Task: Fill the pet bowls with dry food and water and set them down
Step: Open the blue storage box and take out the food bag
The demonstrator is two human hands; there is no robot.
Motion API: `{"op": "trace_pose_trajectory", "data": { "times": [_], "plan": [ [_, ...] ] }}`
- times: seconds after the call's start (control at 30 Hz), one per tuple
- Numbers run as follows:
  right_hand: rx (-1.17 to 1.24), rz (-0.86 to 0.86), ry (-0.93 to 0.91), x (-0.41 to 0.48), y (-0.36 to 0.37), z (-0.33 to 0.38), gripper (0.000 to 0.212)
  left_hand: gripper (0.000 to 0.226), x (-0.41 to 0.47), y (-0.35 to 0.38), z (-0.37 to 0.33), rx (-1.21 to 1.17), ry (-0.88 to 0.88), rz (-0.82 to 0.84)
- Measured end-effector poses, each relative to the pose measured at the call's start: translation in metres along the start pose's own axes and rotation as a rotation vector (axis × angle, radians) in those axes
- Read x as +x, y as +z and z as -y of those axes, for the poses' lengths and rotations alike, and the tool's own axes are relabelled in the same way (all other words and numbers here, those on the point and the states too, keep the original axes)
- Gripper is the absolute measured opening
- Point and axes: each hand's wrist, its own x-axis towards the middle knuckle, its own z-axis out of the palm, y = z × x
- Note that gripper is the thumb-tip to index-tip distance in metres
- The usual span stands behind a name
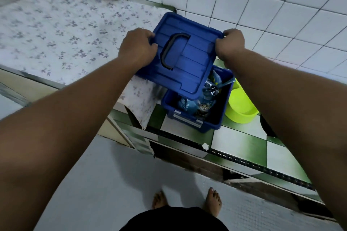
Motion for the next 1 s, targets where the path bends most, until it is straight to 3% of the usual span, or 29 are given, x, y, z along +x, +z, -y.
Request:
{"op": "trace_pose_trajectory", "data": {
  "times": [0.17, 0.27, 0.37, 0.47, 0.67, 0.73, 1.0],
  "plan": [
    [0.108, 0.204, 0.002, -0.007, 0.034, 0.048, 0.009, 0.062, 0.012, -0.034, 0.032, 0.076, -0.041, 0.055],
    [0.060, 0.343, -0.079, -0.017, 0.066, 0.077, 0.020, 0.090, 0.016, -0.048, 0.059, 0.130, -0.118, 0.099],
    [0.143, 0.400, -0.077, -0.024, 0.097, 0.098, 0.016, 0.114, 0.016, -0.059, 0.086, 0.202, -0.204, 0.118],
    [0.180, 0.447, -0.071, -0.033, 0.118, 0.109, 0.007, 0.114, 0.016, -0.064, 0.110, 0.255, -0.257, 0.118],
    [0.179, 0.547, -0.059, -0.036, 0.143, 0.115, 0.053, 0.138, 0.019, -0.064, 0.120, 0.386, -0.294, 0.114],
    [0.085, 0.536, -0.110, -0.039, 0.147, 0.117, 0.060, 0.138, 0.020, -0.060, 0.121, 0.423, -0.300, 0.113],
    [-0.252, 0.488, -0.287, -0.037, 0.148, 0.125, 0.041, 0.134, 0.022, -0.047, 0.128, 0.486, -0.307, 0.089]
  ]
}}
